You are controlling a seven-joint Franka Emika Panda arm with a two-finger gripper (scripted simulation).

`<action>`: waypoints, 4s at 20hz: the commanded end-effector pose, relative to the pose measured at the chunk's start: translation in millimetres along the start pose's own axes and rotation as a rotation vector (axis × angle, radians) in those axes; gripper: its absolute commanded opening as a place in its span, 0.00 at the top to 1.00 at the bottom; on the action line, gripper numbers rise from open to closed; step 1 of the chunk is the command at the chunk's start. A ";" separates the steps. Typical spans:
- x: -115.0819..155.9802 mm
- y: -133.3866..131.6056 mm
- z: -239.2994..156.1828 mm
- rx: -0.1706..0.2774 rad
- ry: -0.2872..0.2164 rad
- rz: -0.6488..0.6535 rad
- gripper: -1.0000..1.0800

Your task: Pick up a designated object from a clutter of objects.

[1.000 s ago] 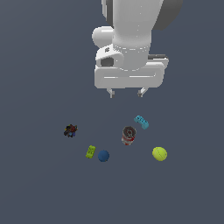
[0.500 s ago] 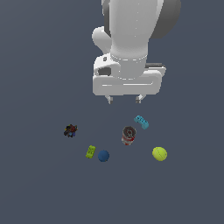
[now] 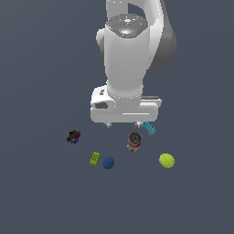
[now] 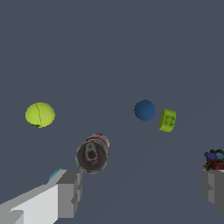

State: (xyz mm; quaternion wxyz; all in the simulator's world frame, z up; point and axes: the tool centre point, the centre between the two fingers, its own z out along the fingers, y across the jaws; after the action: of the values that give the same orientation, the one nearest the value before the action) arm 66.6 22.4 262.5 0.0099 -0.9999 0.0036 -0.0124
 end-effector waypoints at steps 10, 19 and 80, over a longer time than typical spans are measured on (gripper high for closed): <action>41.1 41.2 110.5 -0.010 -0.015 0.022 0.04; 50.8 62.2 167.6 -0.018 -0.023 0.030 0.04; 27.1 126.6 69.9 -0.020 -0.025 0.032 1.00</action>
State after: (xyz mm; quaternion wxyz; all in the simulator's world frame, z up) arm 97.7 -96.3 172.5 0.0003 -0.9998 0.0197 0.0006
